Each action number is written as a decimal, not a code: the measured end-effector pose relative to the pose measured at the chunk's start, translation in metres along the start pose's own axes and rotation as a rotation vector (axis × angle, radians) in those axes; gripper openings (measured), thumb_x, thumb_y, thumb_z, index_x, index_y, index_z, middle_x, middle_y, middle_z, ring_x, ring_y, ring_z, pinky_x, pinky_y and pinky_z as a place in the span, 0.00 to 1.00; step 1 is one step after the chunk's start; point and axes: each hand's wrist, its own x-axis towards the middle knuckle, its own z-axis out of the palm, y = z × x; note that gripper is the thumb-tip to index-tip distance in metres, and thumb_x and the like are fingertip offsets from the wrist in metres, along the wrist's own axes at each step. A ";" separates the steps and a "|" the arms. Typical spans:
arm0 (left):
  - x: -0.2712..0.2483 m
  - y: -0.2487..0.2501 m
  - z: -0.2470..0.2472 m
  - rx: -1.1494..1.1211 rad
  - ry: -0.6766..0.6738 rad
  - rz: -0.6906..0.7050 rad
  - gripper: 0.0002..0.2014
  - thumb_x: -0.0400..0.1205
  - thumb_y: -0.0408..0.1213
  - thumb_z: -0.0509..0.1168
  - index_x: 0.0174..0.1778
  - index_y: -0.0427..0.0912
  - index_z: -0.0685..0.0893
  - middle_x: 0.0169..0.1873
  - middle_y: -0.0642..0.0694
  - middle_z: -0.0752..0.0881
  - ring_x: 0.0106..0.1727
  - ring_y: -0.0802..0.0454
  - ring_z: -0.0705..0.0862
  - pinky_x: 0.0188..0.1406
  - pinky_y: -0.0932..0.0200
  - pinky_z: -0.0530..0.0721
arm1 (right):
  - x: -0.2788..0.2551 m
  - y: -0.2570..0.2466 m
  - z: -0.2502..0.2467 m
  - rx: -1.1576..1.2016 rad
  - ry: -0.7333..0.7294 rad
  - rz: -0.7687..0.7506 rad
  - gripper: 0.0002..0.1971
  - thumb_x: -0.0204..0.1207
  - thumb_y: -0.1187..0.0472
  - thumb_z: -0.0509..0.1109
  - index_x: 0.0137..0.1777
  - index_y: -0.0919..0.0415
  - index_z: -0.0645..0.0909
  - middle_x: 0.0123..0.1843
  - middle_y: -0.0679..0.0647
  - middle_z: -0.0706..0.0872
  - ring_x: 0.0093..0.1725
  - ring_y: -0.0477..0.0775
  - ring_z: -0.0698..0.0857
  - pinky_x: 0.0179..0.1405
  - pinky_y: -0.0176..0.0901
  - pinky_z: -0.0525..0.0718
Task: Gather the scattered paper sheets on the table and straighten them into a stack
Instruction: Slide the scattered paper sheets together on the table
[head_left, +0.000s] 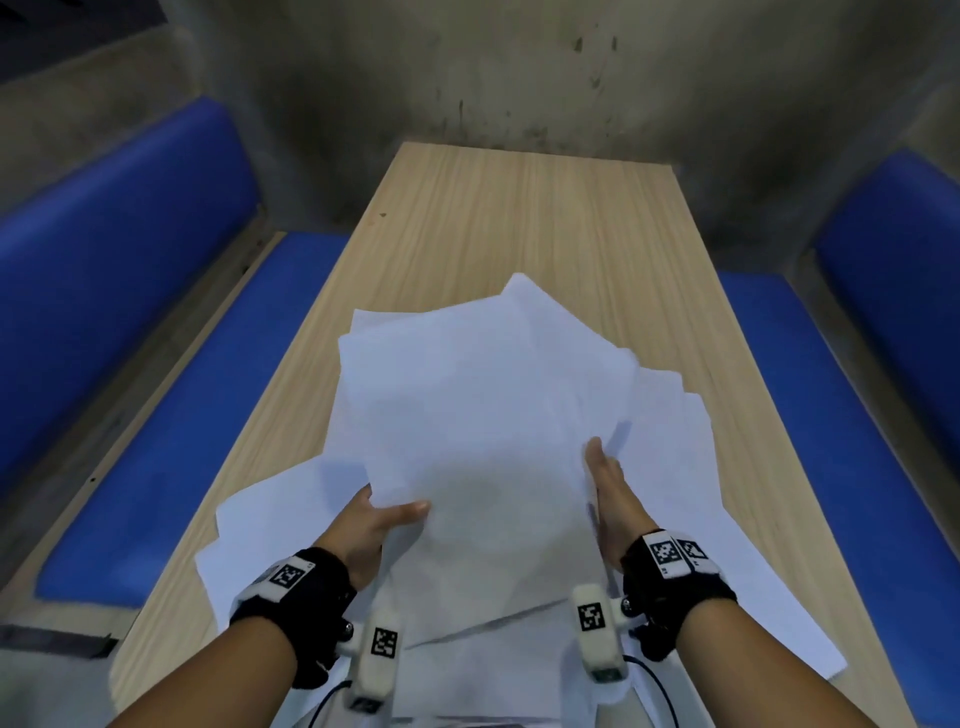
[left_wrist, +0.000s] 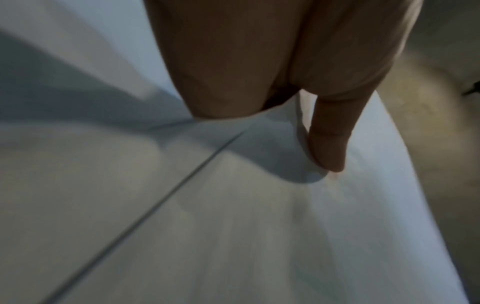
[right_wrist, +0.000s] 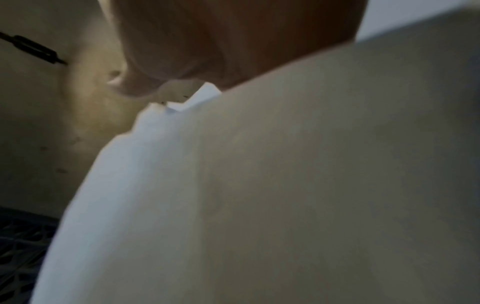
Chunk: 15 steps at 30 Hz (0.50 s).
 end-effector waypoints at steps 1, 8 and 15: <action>-0.001 0.001 -0.001 -0.014 -0.013 -0.007 0.27 0.61 0.33 0.78 0.58 0.37 0.85 0.49 0.44 0.94 0.57 0.45 0.90 0.54 0.55 0.86 | 0.001 0.002 -0.004 -0.029 0.003 -0.068 0.56 0.49 0.22 0.72 0.79 0.42 0.59 0.81 0.43 0.66 0.79 0.58 0.69 0.78 0.66 0.65; -0.001 0.006 0.000 0.058 0.009 0.001 0.48 0.48 0.45 0.88 0.67 0.46 0.79 0.61 0.44 0.89 0.59 0.48 0.89 0.58 0.56 0.85 | -0.019 -0.010 -0.001 -0.053 -0.103 -0.179 0.08 0.76 0.67 0.70 0.54 0.61 0.79 0.44 0.47 0.90 0.45 0.45 0.88 0.43 0.33 0.85; -0.006 0.025 0.008 0.180 -0.049 0.012 0.21 0.78 0.38 0.72 0.68 0.49 0.80 0.64 0.53 0.87 0.66 0.51 0.84 0.59 0.54 0.84 | -0.018 -0.010 -0.002 -0.174 0.065 -0.204 0.06 0.76 0.70 0.68 0.46 0.58 0.76 0.42 0.54 0.83 0.47 0.59 0.82 0.41 0.45 0.78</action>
